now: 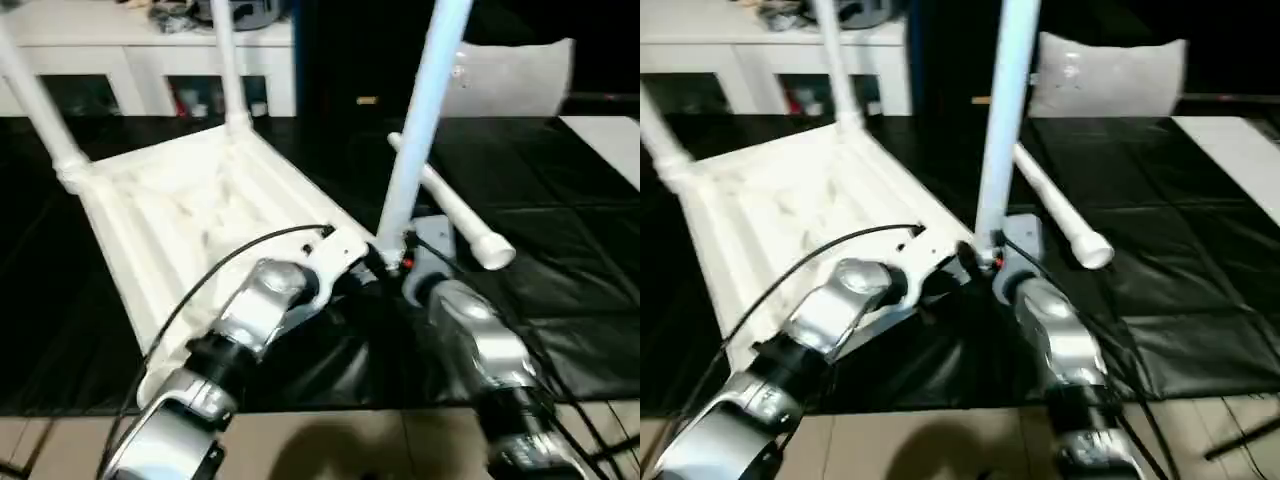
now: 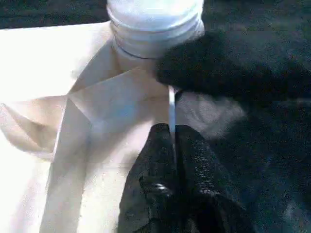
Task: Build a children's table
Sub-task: Rotate leg to tighten, then rotate table base
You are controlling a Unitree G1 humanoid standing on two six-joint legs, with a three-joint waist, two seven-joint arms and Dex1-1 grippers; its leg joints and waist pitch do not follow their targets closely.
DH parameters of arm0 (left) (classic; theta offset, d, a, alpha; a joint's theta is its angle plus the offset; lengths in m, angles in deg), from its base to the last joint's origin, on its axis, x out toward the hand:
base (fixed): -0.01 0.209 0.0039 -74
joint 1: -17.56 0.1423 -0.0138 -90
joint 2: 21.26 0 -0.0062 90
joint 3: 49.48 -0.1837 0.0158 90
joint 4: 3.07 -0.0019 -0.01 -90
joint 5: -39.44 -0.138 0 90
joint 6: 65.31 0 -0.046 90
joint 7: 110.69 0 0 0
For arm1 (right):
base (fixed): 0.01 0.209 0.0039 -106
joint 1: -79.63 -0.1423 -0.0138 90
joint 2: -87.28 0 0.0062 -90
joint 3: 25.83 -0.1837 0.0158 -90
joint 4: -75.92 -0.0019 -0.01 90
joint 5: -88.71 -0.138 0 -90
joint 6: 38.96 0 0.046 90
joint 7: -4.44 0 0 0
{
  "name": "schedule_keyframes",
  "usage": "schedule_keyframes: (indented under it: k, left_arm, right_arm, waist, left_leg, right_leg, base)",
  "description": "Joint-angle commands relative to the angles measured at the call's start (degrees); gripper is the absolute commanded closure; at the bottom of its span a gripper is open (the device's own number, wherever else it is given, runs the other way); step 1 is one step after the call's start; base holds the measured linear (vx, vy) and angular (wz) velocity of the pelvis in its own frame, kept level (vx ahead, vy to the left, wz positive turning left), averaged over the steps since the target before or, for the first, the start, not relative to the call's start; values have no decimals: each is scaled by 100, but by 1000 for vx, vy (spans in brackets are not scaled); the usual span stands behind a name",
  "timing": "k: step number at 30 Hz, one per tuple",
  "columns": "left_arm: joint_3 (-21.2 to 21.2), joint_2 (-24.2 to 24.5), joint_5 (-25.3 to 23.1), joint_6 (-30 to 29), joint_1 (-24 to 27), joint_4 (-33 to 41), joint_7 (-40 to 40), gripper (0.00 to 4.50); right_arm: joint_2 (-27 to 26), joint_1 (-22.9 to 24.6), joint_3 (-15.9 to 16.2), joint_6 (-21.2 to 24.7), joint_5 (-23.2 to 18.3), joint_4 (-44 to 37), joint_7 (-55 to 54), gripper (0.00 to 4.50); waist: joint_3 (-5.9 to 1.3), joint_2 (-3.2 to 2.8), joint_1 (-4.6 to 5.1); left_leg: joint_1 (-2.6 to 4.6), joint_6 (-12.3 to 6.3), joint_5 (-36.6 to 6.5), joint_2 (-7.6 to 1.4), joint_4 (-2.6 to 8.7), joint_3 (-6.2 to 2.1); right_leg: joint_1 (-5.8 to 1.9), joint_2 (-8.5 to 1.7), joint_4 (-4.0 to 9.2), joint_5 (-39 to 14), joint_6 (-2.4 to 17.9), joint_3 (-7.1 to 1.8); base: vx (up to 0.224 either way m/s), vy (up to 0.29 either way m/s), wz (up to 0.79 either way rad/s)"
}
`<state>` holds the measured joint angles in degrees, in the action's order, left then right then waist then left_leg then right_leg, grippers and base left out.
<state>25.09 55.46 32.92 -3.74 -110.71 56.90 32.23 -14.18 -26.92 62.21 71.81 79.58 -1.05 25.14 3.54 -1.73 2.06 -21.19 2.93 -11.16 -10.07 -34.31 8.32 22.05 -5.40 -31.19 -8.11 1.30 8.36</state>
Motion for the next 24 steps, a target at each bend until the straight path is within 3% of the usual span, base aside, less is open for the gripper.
schedule_keyframes:
  k: [1, 2, 3, 4, 6, 9, 13, 14, 15, 16, 18, 19, 22, 23, 24]
  left_arm:
    - [237, -86, 297, 127, -112, 338, -96, 396]
    - [244, -90, 322, 129, -101, 362, -118, 385]
    - [304, -116, 426, 193, -36, 459, -140, 385]
    - [336, -118, 458, 209, -17, 469, -124, 374]
    - [457, -12, 532, 299, 114, 552, -50, 374]
    - [551, 339, 391, 46, 319, 940, 67, 374]
    - [737, 789, 195, -280, 536, 1484, 252, 374]
    - [784, 978, 101, -364, 616, 1683, 274, 374]
    - [817, 1350, -90, -515, 762, 2018, 229, 374]
    - [875, 1539, -165, -650, 850, 2220, 198, 389]
    - [928, 1742, -215, -782, 951, 2438, 159, 408]
    - [948, 1856, -247, -847, 1004, 2552, 118, 408]
    - [1059, 2610, -420, -1542, 1363, 3389, 15, 435]
    - [1059, 2610, -420, -1542, 1363, 3389, 15, 445]
    - [1060, 2638, -435, -1551, 1371, 3395, 10, 445]
  right_arm:
    - [60, 57, -176, 108, -188, -368, 91, 0]
    - [67, 78, -191, 109, -208, -404, 100, 0]
    - [78, 180, -295, 127, -331, -593, 106, 0]
    - [80, 211, -327, 143, -389, -667, 117, 0]
    - [122, 381, -407, 433, -631, -1120, 157, 0]
    - [273, 545, -68, 845, -556, -1468, 318, 0]
    - [340, 593, 296, 830, -297, -1428, 408, 0]
    - [323, 577, 374, 870, -265, -1391, 418, 0]
    - [279, 518, 492, 917, -211, -1309, 408, 0]
    - [252, 479, 565, 945, -181, -1263, 407, 0]
    - [243, 451, 658, 1009, -171, -1254, 381, 0]
    - [240, 427, 710, 1036, -150, -1230, 369, 0]
    - [191, 222, 963, 1181, 0, -994, 308, 0]
    - [191, 222, 963, 1181, 0, -994, 308, 0]
    - [188, 212, 964, 1179, 7, -980, 304, 0]
  waist:
    - [-475, 32, -52]
    - [-496, 30, -99]
    - [-512, 36, -108]
    - [-505, 50, -157]
    - [-470, 65, -202]
    - [-447, 57, -233]
    - [-413, 54, -212]
    - [-390, 25, -211]
    - [-393, 33, -216]
    - [-393, 34, -196]
    - [-363, 2, -164]
    - [-373, 2, -171]
    - [-377, 31, -207]
    - [-370, 12, -206]
    - [-367, 3, -220]
  left_leg:
    - [-26, -460, -1311, -300, 420, -91]
    - [-56, -637, -805, -309, 382, -69]
    - [-77, -695, -663, -308, 364, -72]
    - [-96, -820, -501, -293, 338, -39]
    - [-85, -906, -547, -282, 342, -14]
    - [-76, -784, -704, -298, 376, -17]
    - [-18, -432, -1162, -314, 410, -16]
    - [-5, -367, -1303, -309, 423, -21]
    - [12, -323, -1361, -319, 422, -27]
    - [-14, -250, -1359, -340, 451, -59]
    - [64, -167, -1647, -322, 455, -35]
    - [54, -109, -1648, -318, 455, -55]
    - [71, -46, -1596, -335, 473, -37]
    - [30, -39, -1520, -329, 490, -49]
    - [53, -42, -1519, -319, 481, -27]
  right_leg:
    - [-355, -443, 325, -1686, 952, -359]
    - [-324, -434, 251, -1055, 1181, -365]
    - [-345, -435, 205, -891, 1239, -371]
    - [-314, -423, 193, -721, 1285, -374]
    - [-291, -410, 217, -921, 1253, -367]
    - [-297, -382, 259, -1500, 1012, -354]
    - [-236, -373, 319, -2098, 821, -351]
    - [-217, -370, 354, -2367, 740, -341]
    - [-204, -374, 359, -2426, 707, -346]
    - [-229, -383, 300, -2284, 736, -360]
    - [-162, -347, 348, -2426, 688, -359]
    - [-194, -368, 314, -2400, 710, -366]
    - [-166, -349, 275, -2225, 756, -401]
    - [-196, -350, 232, -2101, 816, -417]
    - [-172, -340, 259, -2106, 800, -421]
  base:
    - [0, 0, 0]
    - [0, 0, 0]
    - [0, 0, 0]
    - [0, 0, 0]
    - [0, 0, 0]
    - [0, 0, 0]
    - [0, 0, 0]
    - [0, 0, 0]
    - [0, 0, 0]
    - [0, 0, 0]
    - [0, 0, 0]
    - [0, 0, 0]
    - [0, 0, 0]
    - [0, 0, 0]
    - [0, 0, 0]
